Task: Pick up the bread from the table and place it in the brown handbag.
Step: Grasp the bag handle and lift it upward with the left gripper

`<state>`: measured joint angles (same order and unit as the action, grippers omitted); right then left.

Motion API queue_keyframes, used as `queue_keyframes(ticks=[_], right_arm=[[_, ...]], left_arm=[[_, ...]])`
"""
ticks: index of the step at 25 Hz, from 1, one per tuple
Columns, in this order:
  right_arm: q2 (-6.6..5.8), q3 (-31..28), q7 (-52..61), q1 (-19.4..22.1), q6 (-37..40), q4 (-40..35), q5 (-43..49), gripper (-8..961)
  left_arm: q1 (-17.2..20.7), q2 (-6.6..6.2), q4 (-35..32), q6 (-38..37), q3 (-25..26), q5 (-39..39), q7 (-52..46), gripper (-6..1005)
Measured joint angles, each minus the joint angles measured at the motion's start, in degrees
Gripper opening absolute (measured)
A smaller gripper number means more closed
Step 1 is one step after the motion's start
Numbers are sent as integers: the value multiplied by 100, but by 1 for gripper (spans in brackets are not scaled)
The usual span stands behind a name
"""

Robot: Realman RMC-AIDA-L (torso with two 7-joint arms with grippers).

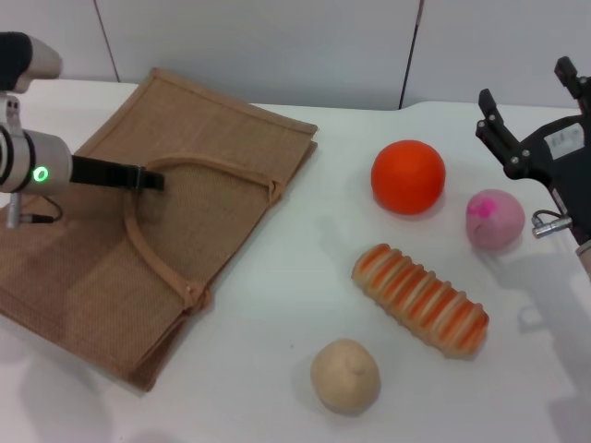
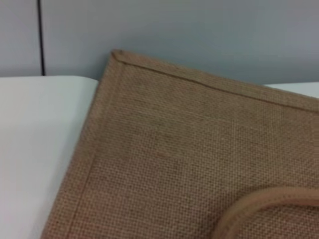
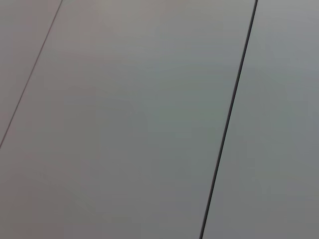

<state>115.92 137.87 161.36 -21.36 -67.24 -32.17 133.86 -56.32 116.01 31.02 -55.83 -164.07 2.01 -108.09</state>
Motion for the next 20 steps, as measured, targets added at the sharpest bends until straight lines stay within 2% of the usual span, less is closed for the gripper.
queue_keyframes(ticks=[11,20], right_arm=[[0,1,0,0,0,0,0,873],[0,-4,0,25,0,0,0,872]], left_arm=[[-12,1,-173,248,0,167,-41,414],[31,6,-148,275,7,-88,-63,343]])
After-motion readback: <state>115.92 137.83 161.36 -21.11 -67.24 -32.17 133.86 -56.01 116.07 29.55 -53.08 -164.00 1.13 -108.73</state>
